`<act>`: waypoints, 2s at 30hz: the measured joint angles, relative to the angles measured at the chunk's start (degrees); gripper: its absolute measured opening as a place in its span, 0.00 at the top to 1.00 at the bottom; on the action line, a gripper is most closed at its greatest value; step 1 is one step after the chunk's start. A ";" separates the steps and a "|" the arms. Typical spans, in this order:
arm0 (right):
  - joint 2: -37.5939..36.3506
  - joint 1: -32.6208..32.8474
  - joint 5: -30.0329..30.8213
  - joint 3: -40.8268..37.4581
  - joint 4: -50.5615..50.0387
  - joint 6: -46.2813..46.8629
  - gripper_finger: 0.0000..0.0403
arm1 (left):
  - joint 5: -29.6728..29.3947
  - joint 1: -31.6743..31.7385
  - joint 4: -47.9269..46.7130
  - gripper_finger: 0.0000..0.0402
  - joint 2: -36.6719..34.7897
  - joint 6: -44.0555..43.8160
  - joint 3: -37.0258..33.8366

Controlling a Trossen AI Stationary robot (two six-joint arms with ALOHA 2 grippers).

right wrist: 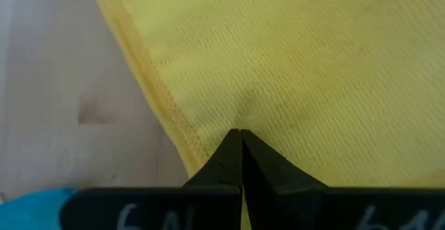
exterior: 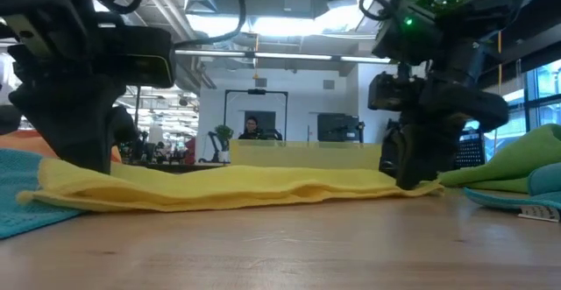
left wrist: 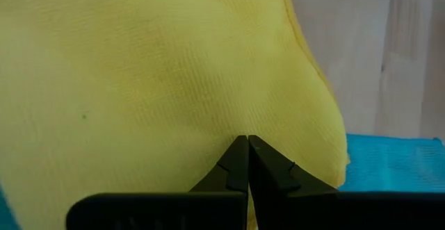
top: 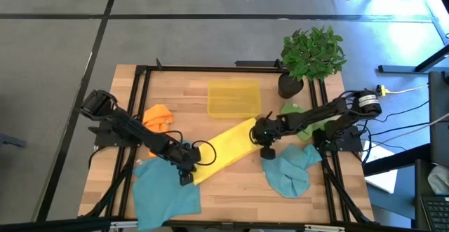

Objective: Fold microfiber towels
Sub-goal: Fold the yellow microfiber towel

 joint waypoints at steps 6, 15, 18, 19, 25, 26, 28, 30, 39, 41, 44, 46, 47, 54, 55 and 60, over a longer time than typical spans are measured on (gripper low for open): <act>1.40 -1.65 -1.43 0.00 1.08 -1.22 1.00 | 2.83 1.31 -1.53 1.00 2.55 0.06 2.18; 1.49 -4.59 -1.30 -0.09 0.35 -2.95 1.00 | 4.65 2.31 -2.96 1.00 3.33 3.39 6.09; 1.49 -5.54 -1.23 -0.09 -0.06 -3.81 1.00 | 4.73 2.31 -6.54 1.00 3.33 4.33 8.20; 1.49 -5.74 -1.27 -0.09 -0.18 -4.12 1.00 | 4.70 2.31 -7.60 1.00 3.33 4.33 9.02; 1.49 -6.72 -1.24 -0.09 -0.60 -5.10 1.00 | 4.61 2.16 -13.46 1.00 3.31 5.00 13.61; 1.49 -6.78 -1.28 -0.09 -0.64 -5.47 1.00 | 4.58 2.03 -14.26 1.00 3.31 5.77 14.41; 1.49 -6.80 -1.28 -0.09 -0.69 -5.74 1.00 | 4.40 1.57 -15.47 1.00 3.31 7.64 15.79; 1.49 -6.80 -1.31 -0.09 -0.72 -5.72 1.00 | 3.38 1.01 -15.52 1.00 3.16 9.42 16.89; 1.36 -6.80 -1.33 -0.11 -0.81 -5.75 0.98 | -4.01 -1.32 -16.58 1.00 -0.45 11.74 18.12; 1.10 -6.89 -1.29 -0.13 -1.08 -5.72 0.98 | -6.53 -2.43 -16.76 1.00 -1.81 13.24 18.12; 0.42 -6.89 -0.95 0.08 -1.97 -5.74 0.98 | -12.00 -4.39 -16.27 1.00 -4.28 15.67 17.96; -0.06 -6.88 -0.93 0.31 -2.04 -5.73 0.97 | -16.09 -5.85 -14.81 1.00 -5.90 16.83 16.78; -0.29 -6.87 -0.88 0.37 -2.23 -5.75 0.97 | -18.02 -6.50 -13.73 1.00 -6.80 17.21 15.81; -0.39 -6.87 -0.93 0.78 -2.59 -5.94 0.97 | -22.03 -8.62 1.45 1.00 -14.11 16.54 3.79; -0.52 -6.87 -0.94 0.79 -2.79 -5.94 0.97 | -22.32 -8.60 3.44 1.00 -15.15 16.30 2.12; -1.41 -6.85 -0.93 0.79 -4.55 -5.91 0.97 | -23.52 -7.97 9.53 1.00 -18.74 13.82 -4.04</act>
